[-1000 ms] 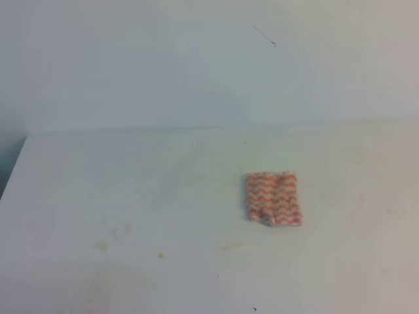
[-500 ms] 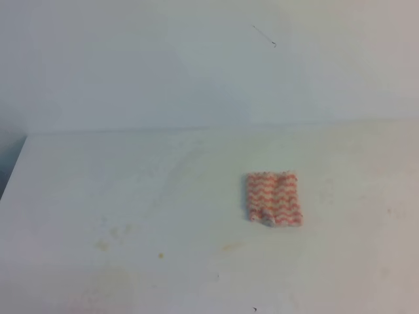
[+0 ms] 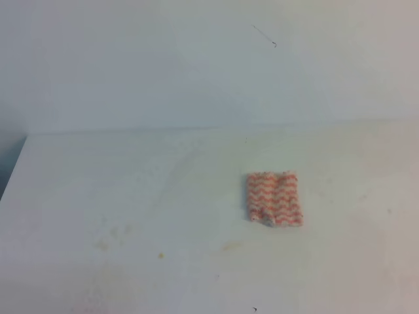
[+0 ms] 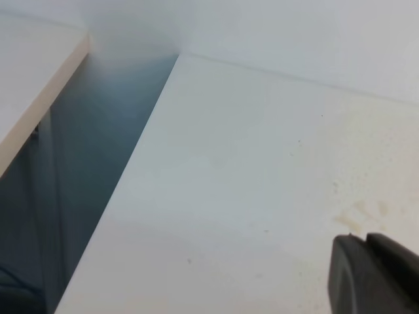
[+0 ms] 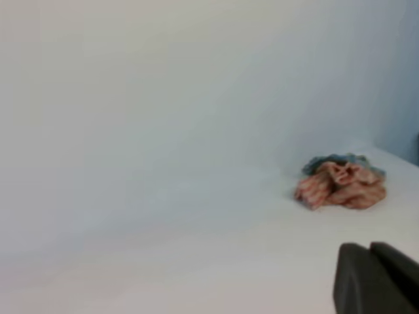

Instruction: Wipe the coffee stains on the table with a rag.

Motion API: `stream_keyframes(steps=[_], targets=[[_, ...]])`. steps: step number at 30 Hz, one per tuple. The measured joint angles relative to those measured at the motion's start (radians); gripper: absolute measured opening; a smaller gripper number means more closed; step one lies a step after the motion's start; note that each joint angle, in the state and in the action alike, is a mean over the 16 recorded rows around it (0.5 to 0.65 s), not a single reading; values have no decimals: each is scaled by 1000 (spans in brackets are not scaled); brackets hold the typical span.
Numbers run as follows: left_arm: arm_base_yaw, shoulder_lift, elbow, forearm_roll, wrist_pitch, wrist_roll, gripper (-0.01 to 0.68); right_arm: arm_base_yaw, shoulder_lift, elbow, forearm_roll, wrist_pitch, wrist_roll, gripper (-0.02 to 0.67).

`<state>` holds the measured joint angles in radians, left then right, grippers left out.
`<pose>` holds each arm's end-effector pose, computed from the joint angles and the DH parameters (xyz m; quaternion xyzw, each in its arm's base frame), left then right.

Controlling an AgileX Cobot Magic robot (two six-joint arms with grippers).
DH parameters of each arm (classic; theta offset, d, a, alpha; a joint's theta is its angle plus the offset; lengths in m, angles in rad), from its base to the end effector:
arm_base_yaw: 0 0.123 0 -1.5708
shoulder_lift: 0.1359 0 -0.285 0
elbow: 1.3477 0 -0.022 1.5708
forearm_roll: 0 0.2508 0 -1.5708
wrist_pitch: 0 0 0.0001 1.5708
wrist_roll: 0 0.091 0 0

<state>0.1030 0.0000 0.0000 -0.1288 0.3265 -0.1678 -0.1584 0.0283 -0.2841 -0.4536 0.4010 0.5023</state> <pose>0.0540 0.0018 0.1839 -0.1408 0.7729 -0.0738 0.6143 0.0343 -0.0213 0.2727 0.1444 0.6997 -0.0885 0.6941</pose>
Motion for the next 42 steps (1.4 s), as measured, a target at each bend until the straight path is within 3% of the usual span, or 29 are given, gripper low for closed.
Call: stream_keyframes(steps=[10, 24, 42], targets=[[0, 0, 0, 0, 0, 0, -1, 55, -33, 258, -10, -127, -26, -3], [0, 0, 0, 0, 0, 0, -1, 125, -39, 288, -20, -32, -76, -3], [0, 0, 0, 0, 0, 0, -1, 126, -38, 288, 378, -67, -462, -3]])
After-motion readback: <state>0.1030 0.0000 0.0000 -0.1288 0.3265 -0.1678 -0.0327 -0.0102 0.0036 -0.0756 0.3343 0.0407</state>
